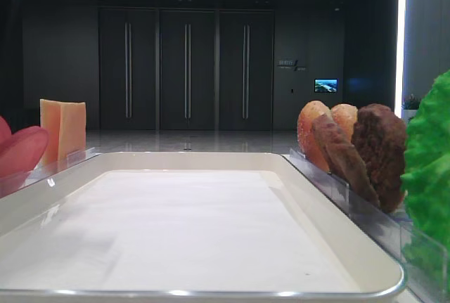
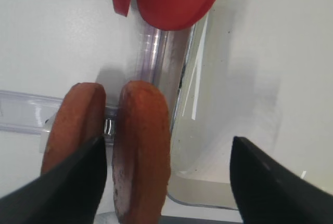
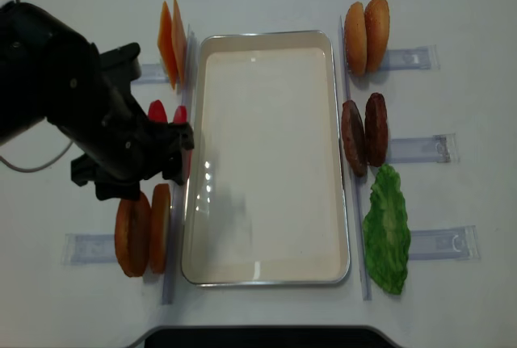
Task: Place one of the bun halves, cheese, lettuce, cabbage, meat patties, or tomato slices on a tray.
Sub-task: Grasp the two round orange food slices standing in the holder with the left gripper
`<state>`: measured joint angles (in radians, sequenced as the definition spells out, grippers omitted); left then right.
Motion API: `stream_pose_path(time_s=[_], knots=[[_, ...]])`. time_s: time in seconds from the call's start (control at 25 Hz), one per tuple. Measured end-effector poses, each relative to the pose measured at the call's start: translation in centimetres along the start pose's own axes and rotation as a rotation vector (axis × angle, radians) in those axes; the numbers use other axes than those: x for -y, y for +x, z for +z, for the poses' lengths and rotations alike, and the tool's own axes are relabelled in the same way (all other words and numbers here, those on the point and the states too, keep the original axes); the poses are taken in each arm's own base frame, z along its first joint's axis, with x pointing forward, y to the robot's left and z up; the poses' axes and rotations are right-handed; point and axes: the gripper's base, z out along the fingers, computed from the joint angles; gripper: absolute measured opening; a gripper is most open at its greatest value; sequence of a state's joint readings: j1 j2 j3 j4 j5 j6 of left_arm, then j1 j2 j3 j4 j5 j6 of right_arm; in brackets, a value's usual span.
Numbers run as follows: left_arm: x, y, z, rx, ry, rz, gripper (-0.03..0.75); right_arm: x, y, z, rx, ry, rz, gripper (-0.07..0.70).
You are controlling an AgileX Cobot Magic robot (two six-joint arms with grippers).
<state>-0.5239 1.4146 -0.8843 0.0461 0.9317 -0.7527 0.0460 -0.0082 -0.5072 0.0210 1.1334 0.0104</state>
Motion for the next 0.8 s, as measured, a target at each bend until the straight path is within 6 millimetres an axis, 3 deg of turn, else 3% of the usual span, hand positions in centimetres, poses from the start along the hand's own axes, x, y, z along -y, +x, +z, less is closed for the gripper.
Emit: stream_pose_path(time_s=[0.32,0.4,0.48,0.52,0.68,0.8], knots=[[-0.6,1.2,2.6,-0.099,-0.053,0.021,0.527,0.0,0.0,0.0,0.000,0.000,0.000,0.402],[-0.8,1.3,2.8,-0.102,-0.066,0.030,0.411,0.0,0.0,0.0,0.000,0.000,0.000,0.402],[-0.9,1.3,2.8,-0.101,-0.070,0.051,0.186,0.0,0.0,0.0,0.000,0.000,0.000,0.402],[-0.9,1.4,2.8,-0.103,-0.074,0.068,0.133,0.0,0.0,0.0,0.000,0.000,0.000,0.402],[-0.8,1.3,2.6,-0.098,-0.056,0.072,0.137,0.0,0.0,0.0,0.000,0.000,0.000,0.402],[-0.2,0.6,1.3,-0.060,-0.020,0.072,0.137,0.0,0.0,0.0,0.000,0.000,0.000,0.402]])
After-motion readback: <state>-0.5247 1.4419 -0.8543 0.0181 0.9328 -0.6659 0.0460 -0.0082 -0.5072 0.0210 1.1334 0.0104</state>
